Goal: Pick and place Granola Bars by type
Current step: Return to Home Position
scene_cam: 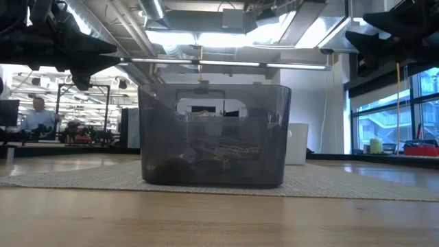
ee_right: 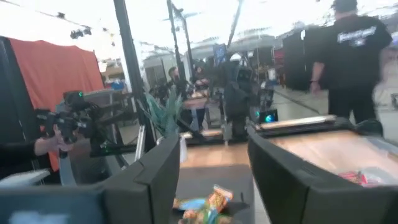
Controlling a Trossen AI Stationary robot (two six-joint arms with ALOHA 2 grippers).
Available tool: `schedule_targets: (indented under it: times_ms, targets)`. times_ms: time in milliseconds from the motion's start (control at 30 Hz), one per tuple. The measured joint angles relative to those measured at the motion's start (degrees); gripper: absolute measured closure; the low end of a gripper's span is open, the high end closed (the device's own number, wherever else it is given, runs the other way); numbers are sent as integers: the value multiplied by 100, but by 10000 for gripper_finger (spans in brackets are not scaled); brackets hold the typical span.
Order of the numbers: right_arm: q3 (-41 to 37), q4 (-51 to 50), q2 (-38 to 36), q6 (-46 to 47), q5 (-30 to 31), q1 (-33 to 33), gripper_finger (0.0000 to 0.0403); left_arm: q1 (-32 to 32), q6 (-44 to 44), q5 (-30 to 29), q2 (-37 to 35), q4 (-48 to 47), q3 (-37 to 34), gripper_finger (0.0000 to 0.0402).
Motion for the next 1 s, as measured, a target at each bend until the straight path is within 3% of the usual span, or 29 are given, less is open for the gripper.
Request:
schedule_targets:
  times_ms: [300,500,700,1000]
  targets:
    - [15,-515,-292,210,10,-15,210,0,162,7,0,-81,0,263]
    - [14,-1347,-952,444,757,-13,210,0,155,12,0,-83,0,263]
    - [15,-1548,-952,299,1061,-15,210,0,151,22,7,-83,0,263]
    - [18,-1998,-943,295,1045,-15,210,0,151,22,9,-84,0,263]
